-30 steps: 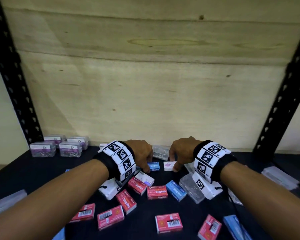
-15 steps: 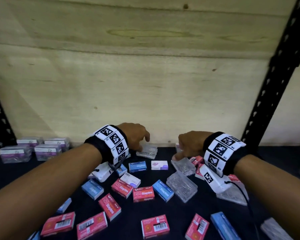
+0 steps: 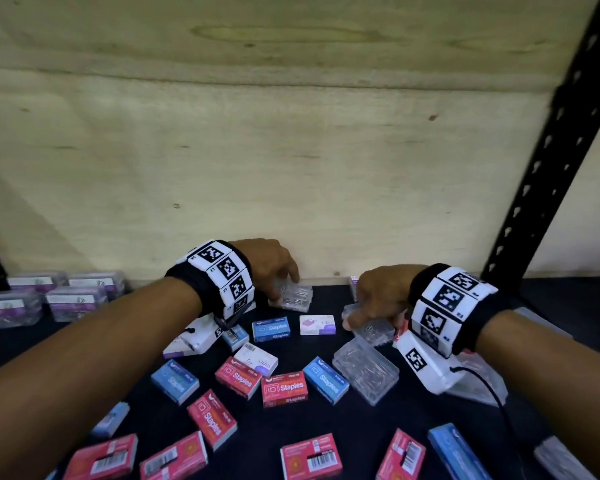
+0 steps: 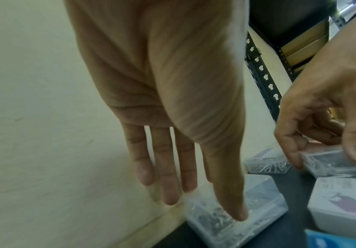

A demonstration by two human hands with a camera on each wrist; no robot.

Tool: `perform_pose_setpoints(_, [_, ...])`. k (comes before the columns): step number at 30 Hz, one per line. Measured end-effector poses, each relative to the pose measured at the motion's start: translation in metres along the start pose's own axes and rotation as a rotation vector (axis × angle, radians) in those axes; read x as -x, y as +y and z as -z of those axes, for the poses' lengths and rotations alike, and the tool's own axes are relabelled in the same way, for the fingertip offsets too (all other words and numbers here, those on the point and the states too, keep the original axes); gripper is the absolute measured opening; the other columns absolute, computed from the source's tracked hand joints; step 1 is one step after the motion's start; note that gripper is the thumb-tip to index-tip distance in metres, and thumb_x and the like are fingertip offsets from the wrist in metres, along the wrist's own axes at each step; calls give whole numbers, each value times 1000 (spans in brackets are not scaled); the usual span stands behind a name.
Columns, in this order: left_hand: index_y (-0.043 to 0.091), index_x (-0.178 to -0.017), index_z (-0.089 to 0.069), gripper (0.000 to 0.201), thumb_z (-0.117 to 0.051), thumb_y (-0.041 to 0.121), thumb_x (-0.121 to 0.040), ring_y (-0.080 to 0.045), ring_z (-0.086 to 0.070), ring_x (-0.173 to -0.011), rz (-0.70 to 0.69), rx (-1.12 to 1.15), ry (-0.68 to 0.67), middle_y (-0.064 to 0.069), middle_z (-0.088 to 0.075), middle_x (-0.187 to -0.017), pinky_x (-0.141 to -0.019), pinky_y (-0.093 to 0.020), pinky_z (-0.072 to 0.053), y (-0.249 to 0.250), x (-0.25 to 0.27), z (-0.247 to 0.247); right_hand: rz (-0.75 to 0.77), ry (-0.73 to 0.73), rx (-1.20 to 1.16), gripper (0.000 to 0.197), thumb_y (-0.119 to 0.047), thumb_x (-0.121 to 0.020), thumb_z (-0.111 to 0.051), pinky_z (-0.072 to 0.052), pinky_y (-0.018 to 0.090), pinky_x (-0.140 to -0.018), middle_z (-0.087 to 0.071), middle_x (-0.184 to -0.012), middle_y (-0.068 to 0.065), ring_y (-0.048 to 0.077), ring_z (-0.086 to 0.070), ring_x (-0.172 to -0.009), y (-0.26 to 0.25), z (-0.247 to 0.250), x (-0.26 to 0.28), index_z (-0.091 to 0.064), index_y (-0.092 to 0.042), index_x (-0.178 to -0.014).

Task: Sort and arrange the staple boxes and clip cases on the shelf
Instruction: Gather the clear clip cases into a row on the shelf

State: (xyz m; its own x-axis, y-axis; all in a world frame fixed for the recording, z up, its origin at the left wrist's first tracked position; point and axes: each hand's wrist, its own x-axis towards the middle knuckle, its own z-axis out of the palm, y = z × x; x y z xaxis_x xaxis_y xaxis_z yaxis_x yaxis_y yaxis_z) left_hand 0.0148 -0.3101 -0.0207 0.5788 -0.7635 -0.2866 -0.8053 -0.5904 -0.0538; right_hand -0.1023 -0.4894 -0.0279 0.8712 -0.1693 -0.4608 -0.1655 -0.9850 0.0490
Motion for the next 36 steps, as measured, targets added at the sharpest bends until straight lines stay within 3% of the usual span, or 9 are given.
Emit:
perform_pose_setpoints(4, [30,-134,-55,48,-69,34,-88,-10,-51,-93,-13,55,-21,6,-60,-127,-88,-26,-39,-5,4,-1,15,-47,-115,46,-57,-87,-64,-55,33,-86,-72,-98,-2,15,-68,-81,5,4,2,-67,-21,-115])
perform_pose_setpoints(8, [32,-131,-53,55,-74,44,-81,-14,-53,-100,-22,39,-23,5,-59,-124,-92,-33,-44,-6,3,-5,47,-128,-415,25,-34,-94,-64,-58,25,-68,-68,-93,1,9,-66,-70,13,3,3,-61,-34,-118])
perform_pose_setpoints(15, [36,-126,-54,55,-77,46,-76,-15,-53,-94,-27,60,1,7,-59,-115,-79,-29,-40,-2,0,-10,43,-125,-550,29,-10,-97,-54,-61,39,-81,-58,-109,5,25,-70,-87,16,4,10,-60,-28,-120])
perform_pose_setpoints(19, [36,-133,-51,51,-66,49,-87,-11,-54,-105,-13,176,-100,11,-61,-121,-87,-28,-36,-1,9,-6,30,-125,-586,27,-22,-92,-67,-60,43,-83,-60,-113,10,30,-69,-94,16,2,11,-57,-26,-117])
perform_pose_setpoints(22, [37,-138,-48,46,-53,50,-94,-11,-52,-116,18,243,-159,13,-60,-127,-95,-27,-31,0,16,-2,13,-133,-591,32,-20,-89,-71,-62,37,-76,-57,-122,14,31,-73,-89,18,2,11,-56,-32,-114])
perform_pose_setpoints(24, [37,-140,-46,43,-48,44,-98,-12,-51,-117,48,262,-175,11,-57,-132,-97,-28,-29,1,17,0,-5,-120,-578,35,-18,-92,-67,-61,30,-70,-54,-124,12,27,-73,-83,19,3,13,-54,-33,-121])
perform_pose_setpoints(27, [34,-141,-45,39,-41,39,-102,-16,-54,-117,88,303,-184,4,-56,-133,-100,-32,-32,3,15,-2,-16,-94,-539,47,-17,-97,-60,-61,33,-79,-49,-135,11,27,-73,-88,22,3,13,-45,-31,-140])
perform_pose_setpoints(32, [23,-134,-49,37,-29,37,-105,-20,-60,-101,105,343,-129,-5,-65,-111,-91,-30,-37,5,12,-9,1,-81,-512,58,-21,-99,-56,-59,37,-88,-39,-151,14,26,-74,-88,25,1,12,-31,-27,-151])
perform_pose_setpoints(36, [19,-131,-50,40,-28,40,-105,-18,-59,-92,110,322,-67,-1,-64,-91,-84,-28,-39,3,10,-9,8,-54,-447,49,-25,-99,-56,-58,41,-90,-58,-133,13,23,-75,-84,24,1,10,-38,-19,-145])
